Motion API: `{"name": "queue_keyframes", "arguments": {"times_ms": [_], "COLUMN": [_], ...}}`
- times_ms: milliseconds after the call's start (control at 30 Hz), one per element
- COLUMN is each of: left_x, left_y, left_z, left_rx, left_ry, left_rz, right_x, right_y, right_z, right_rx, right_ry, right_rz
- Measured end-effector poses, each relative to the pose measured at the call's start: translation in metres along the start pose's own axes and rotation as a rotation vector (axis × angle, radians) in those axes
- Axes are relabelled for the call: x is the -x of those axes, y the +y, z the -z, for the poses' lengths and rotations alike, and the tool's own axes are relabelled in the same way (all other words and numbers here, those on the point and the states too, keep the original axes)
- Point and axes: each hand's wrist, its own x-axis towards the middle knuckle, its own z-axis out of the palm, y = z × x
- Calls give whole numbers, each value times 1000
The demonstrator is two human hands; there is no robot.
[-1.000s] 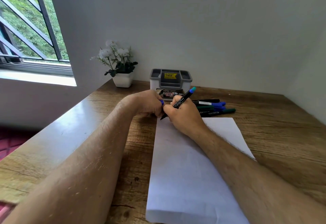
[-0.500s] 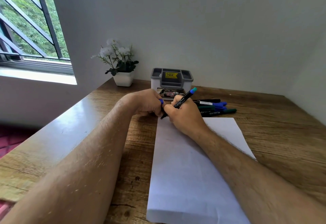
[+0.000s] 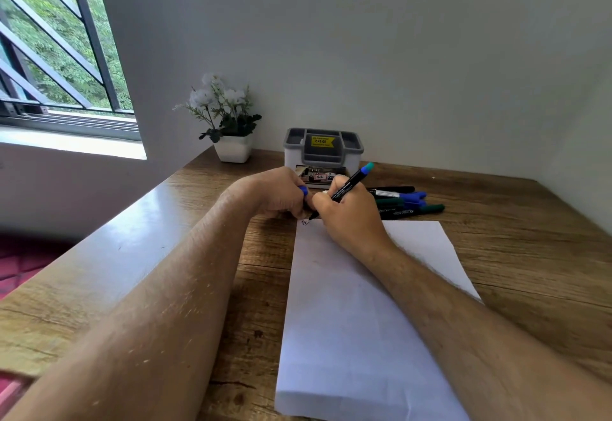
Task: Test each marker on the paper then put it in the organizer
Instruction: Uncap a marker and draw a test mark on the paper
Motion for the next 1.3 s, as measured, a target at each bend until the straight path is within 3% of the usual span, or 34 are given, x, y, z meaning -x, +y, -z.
{"name": "queue_keyframes", "arguments": {"times_ms": [167,300,433,567,667,933,1300], "left_x": [6,9,18,19,15,-8,-9], "left_y": [5,5,17,39,47,24,21], "left_z": [-4,-7,-10,-3,-5,-22,-24], "left_rx": [-7,159,568,1086,1286,1523,1570], "left_ry": [42,233,393,363,265,240,216], "left_rz": [-15,-115,-183,-167,-215,-255,-276], "right_x": [-3,-4,-4,-5,-6,-10,-10], "right_y": [-9,-14,-14,-12,-10,2,2], "right_z": [16,30,39,45,46,49,44], "right_rx": [-390,-553,-666,-760,-728,-760,-653], "right_ry": [121,185,250,272,289,274,254], "right_rz": [-89,-116,-140,-127,-57,-6,30]}}
